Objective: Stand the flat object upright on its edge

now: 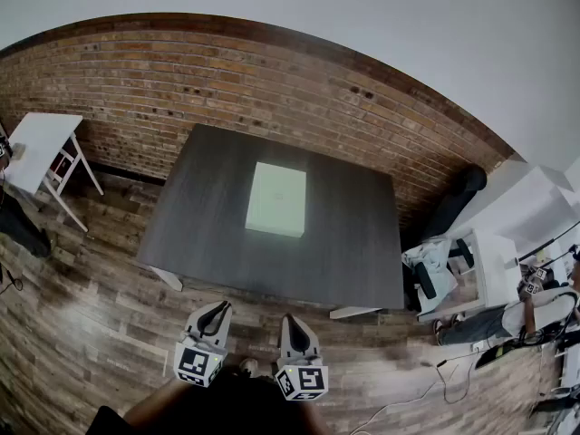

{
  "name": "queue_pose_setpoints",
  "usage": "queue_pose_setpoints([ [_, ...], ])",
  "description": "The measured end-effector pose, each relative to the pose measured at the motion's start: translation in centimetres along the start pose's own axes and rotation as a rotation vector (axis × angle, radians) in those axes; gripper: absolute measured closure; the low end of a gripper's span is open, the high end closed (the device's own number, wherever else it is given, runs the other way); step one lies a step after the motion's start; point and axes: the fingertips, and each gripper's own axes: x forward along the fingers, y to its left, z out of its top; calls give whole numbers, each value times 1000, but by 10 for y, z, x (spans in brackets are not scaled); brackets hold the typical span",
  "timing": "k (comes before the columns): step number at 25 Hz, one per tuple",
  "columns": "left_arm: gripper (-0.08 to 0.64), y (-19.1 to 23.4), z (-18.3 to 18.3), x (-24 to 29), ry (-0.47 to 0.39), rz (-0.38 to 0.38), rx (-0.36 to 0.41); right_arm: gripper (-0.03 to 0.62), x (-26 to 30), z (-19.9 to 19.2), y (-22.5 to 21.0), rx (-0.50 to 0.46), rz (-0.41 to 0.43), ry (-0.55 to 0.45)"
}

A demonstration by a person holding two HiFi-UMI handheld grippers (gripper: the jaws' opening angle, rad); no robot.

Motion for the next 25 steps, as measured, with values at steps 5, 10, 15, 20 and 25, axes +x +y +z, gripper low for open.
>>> queue_pose_setpoints([
  [5, 512, -1, -8, -6, 10, 7, -7, 569, -4, -4, 4, -4, 15, -4],
  [10, 512, 1, -4, -6, 8, 1, -19, 569, -2, -2, 9, 18, 34, -4],
  [15, 512, 6, -1, -9, -6, -4, -17, 569, -1, 0, 15, 18, 31, -13],
  [20, 512, 16, -1, -14, -15, -10, -10, 569, 5, -2, 25, 19, 31, -20],
  [25, 512, 30, -4, -20, 0, -13, -33, 569, 11, -3, 38, 16, 25, -8],
])
